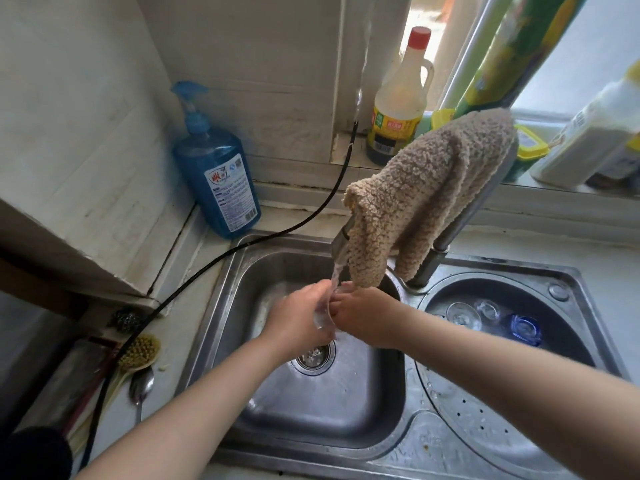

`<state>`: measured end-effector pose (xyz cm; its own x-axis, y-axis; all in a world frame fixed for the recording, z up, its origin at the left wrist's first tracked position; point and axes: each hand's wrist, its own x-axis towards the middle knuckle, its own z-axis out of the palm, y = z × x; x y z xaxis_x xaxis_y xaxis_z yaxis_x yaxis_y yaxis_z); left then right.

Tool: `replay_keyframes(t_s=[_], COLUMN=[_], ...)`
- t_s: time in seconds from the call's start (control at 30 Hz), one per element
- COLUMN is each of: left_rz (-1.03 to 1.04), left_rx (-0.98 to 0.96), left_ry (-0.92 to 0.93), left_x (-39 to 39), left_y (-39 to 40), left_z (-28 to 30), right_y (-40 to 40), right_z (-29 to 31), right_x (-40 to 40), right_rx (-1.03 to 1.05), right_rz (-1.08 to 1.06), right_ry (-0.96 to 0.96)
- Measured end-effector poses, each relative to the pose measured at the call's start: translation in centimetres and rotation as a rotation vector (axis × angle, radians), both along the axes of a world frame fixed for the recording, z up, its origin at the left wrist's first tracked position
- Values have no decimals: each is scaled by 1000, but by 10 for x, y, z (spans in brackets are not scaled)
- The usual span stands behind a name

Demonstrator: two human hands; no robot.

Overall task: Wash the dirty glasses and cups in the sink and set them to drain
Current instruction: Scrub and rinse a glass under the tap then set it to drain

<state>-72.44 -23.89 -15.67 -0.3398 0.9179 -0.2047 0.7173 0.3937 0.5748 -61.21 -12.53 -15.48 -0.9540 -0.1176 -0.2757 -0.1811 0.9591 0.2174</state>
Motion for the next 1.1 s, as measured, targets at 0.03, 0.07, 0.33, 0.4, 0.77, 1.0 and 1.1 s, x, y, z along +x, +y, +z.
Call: replay_keyframes(t_s=[0.03,0.07,0.33,0.4,0.77,1.0,1.1], left_rz=[13,34,86,80,14,100,110], left_rx=[-8,-11,52,63,27,101,39], left_ry=[19,31,61,50,84,33,21], left_x=[0,-2,-7,-8,1,5,2], left_y=[-1,-1,-12,-15,-5,-9,-9], left_z=[1,3,2,0,8,3,4], right_y=[2,0,-33,-35,-19,-25,-35], right_z=[2,7,29,32,5,22,22], right_x=[-5,-10,-41,-39,-10,-18,-11], right_rx=[84,131,-1253,-1374,-37,-1683,-1002], right_rz=[29,18,-1049,-1133,-165,-1151,-720], right_ry=[-33,-48,-469,-423,-229,-376,-262])
